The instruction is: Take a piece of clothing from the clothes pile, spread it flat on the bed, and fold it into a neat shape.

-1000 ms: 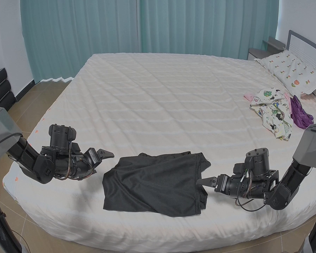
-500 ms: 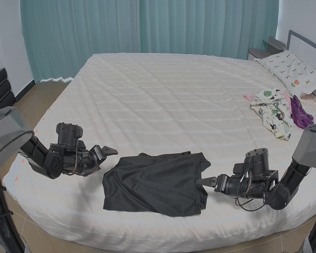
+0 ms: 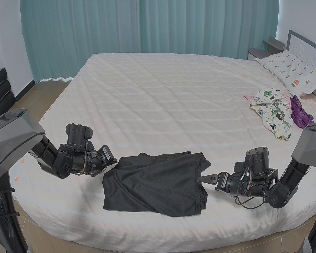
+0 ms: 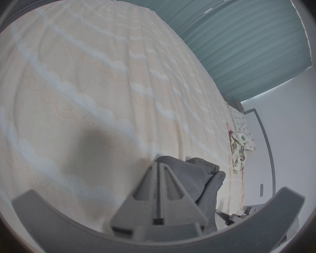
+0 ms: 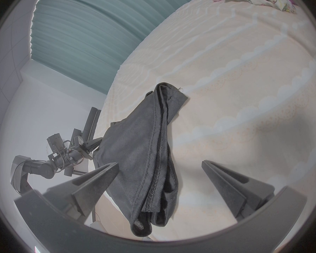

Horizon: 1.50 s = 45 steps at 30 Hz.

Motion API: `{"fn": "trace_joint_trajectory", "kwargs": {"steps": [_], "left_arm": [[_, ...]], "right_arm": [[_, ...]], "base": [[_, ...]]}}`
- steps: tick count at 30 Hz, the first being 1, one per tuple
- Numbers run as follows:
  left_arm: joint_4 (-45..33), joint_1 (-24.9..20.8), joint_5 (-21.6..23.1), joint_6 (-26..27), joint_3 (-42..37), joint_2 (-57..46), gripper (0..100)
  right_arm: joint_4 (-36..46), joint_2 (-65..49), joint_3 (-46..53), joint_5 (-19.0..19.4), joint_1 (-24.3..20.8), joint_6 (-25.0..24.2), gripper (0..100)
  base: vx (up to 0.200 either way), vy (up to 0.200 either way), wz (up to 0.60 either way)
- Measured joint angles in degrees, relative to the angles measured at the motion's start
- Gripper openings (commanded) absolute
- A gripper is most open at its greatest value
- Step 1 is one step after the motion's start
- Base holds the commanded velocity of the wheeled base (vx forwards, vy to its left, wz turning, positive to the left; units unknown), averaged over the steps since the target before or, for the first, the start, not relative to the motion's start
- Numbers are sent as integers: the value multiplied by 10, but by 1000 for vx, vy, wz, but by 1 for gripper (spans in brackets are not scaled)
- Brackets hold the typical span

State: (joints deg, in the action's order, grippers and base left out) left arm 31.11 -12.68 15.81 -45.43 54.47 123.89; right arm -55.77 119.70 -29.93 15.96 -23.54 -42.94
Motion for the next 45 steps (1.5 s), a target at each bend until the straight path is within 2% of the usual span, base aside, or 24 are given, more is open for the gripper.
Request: {"fn": "trace_joint_trajectory", "kwargs": {"steps": [9,14,18,19,26,33,34,45], "left_arm": [[32,10,-3,-28,4,1,0],[65,16,-37,-35,2,-2,0],[65,18,-38,-37,-3,-3,0],[64,17,-38,-36,-5,-4,100],[64,-1,-6,-34,-6,0,100],[63,-27,2,-22,7,16,100],[64,-31,2,-16,7,19,0],[65,-53,-5,-4,9,32,0]], "right_arm": [[0,1,0,0,0,0,100],[1,1,-3,0,0,0,100],[1,2,-4,0,0,0,100],[1,2,-4,0,0,0,100],[1,6,-4,0,-2,0,100],[1,8,-4,0,-4,1,100],[2,8,-4,0,-5,1,100],[2,10,-3,-1,-6,2,100]], "base": [[0,0,0],[0,0,0],[0,0,0],[0,0,0],[0,0,0],[0,0,0],[0,0,0],[0,0,0]]}}
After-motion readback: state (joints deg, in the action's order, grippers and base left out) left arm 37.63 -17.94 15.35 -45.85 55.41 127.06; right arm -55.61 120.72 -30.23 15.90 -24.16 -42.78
